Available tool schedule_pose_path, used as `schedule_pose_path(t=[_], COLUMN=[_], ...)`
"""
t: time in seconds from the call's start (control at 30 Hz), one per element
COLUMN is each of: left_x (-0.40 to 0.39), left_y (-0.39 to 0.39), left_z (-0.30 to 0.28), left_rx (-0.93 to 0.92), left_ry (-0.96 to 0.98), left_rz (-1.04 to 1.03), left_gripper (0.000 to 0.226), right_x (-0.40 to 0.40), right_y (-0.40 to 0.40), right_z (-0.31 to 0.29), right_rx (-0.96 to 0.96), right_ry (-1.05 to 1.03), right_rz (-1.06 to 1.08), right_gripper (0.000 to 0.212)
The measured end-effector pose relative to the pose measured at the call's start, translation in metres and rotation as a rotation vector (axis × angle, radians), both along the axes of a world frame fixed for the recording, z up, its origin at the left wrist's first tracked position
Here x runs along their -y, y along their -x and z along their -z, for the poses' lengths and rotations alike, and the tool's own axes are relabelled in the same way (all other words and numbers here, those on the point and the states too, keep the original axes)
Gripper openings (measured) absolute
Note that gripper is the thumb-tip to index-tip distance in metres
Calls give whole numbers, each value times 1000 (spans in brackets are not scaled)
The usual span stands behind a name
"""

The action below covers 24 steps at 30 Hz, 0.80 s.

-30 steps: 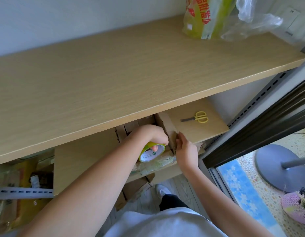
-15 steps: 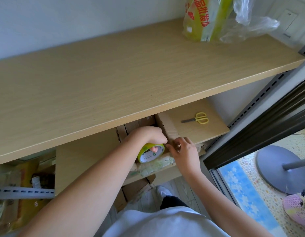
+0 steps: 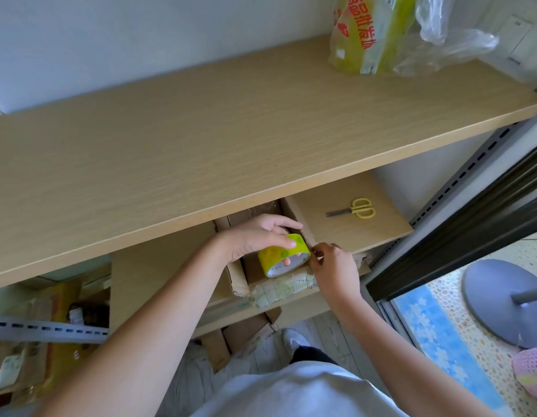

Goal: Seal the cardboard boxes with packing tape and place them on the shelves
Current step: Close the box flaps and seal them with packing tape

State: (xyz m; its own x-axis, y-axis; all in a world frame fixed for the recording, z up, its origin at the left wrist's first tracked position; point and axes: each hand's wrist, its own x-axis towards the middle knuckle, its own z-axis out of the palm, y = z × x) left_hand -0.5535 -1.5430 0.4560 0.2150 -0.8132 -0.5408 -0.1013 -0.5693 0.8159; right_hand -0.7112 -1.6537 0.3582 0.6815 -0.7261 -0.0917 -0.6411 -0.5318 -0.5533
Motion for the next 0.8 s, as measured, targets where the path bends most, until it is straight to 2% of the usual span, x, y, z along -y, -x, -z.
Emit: schedule_pose_path(t=[0.13,0.33,0.4,0.47,0.53,0.57,0.63,0.7,0.8], left_x=[6,11,13,15,18,20,24,28,33], left_y=[1,3,-1,-7,-11,-11,-12,-11,-9], left_z=[0,2,1,0,-1,-1,-1,-3,-5], left_rx=[209,242,252,254,232,222,216,215,216], left_ry=[59,187,202,186,162,155,147,141,132], left_rz=[-21,-19,-9,0,15,22,31,43,58], left_gripper=[36,31,32,32,33,32,33,34,35], right_x=[3,7,5,0,-14,-26,-50,-64,-59], right_y=[-3,-3,-1,8,24,31,36,20,-22], right_z=[0,2,2,-4,-9,-11,-5,5,7], right_rx=[-47,-68,-18,85,241,310,354,255,-90], right_ry=[56,69,39,-11,136,267,456,487,403], right_rz=[-43,-87,-87,3,29,-63,-403,-676,-754], right_gripper=[20,16,18,23,22,17,7,28,85])
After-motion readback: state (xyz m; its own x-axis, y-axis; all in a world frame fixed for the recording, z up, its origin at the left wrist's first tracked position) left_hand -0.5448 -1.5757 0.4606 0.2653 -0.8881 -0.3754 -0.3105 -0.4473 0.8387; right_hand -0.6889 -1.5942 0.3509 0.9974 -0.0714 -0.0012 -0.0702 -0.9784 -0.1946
